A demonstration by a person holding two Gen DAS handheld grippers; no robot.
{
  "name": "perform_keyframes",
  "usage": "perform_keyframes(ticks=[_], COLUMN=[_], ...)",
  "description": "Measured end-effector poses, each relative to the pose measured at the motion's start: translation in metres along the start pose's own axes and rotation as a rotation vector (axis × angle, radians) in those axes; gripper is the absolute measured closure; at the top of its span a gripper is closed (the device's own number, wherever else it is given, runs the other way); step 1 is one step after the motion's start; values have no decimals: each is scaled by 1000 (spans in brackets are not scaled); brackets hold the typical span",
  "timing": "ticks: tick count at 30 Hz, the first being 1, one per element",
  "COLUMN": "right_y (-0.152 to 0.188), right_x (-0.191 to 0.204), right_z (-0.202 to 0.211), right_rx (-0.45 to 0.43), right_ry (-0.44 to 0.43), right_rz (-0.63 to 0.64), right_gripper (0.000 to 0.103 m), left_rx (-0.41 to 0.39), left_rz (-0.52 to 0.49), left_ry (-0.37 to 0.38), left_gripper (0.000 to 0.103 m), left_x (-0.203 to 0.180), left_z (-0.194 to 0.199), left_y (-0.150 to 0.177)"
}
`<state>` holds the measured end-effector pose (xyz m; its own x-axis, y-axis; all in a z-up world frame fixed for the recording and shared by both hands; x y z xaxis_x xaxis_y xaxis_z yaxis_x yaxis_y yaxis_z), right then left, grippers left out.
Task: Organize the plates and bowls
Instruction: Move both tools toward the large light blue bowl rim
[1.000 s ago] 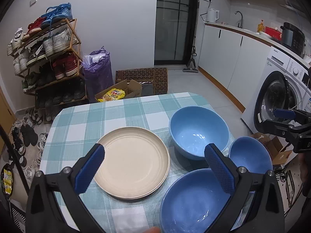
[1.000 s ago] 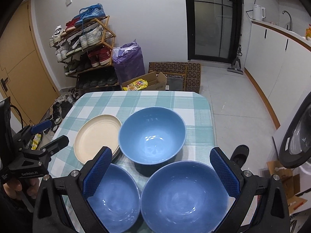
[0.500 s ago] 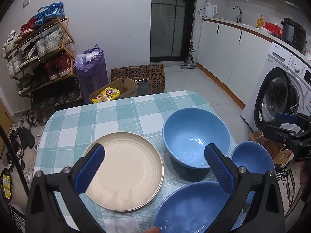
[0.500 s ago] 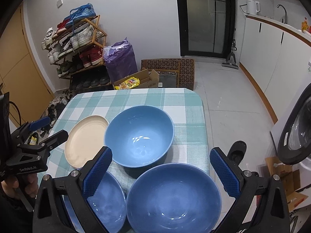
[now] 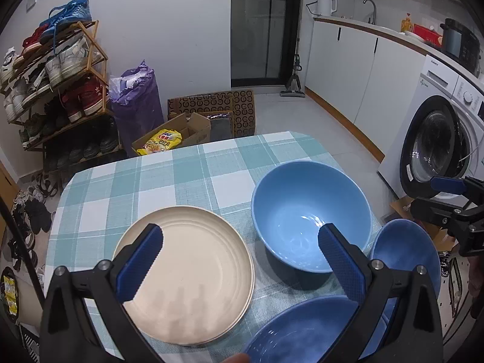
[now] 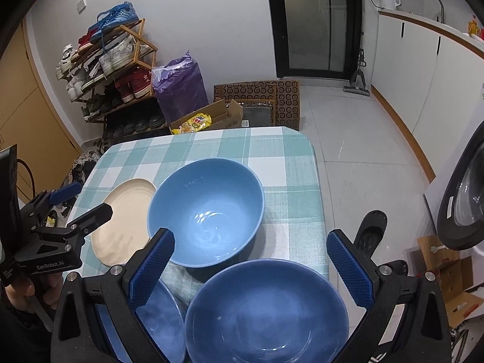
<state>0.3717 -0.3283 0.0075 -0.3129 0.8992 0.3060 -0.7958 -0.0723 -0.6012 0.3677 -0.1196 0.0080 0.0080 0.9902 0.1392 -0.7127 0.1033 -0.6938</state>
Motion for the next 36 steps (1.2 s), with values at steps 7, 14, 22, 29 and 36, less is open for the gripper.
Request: perform_keyframes(ticks=[7,14,22,29,36], right_y=[1,4,5,10,12], right_x=[-6,-16,-26,-35,-38], right_z=[-19,-42,-62,-80,-94], right_rx=[24,63,80,120,134], right_ry=[-5,25,33,55,48], right_rz=[-21,-27,-44,-48,-56], right_gripper=[1,1,1,1,1], left_rx=[29,57,84,104,106], left_rz=[-19,-32,-47,-48,-63], left_ry=[-10,-17,-9,6,18], left_gripper=[0,0,0,0,3], left_x=[-7,-13,-23,-29,-33], left_z=[-18,-38,-56,-67,-74], left_y=[1,3,7,9,9])
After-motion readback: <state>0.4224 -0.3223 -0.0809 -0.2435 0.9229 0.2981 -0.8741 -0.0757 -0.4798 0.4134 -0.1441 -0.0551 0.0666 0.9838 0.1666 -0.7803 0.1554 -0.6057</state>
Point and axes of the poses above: each gripper's, at about its wrist camera, not at the fingertips, and z roughly against the way its jaws point, x to its left, y to its underside, the point moved 7 cm from there along -z, roughly the way its jaws point, and after that the axes turned 14 degrees about -y, right-handed, at the moved point
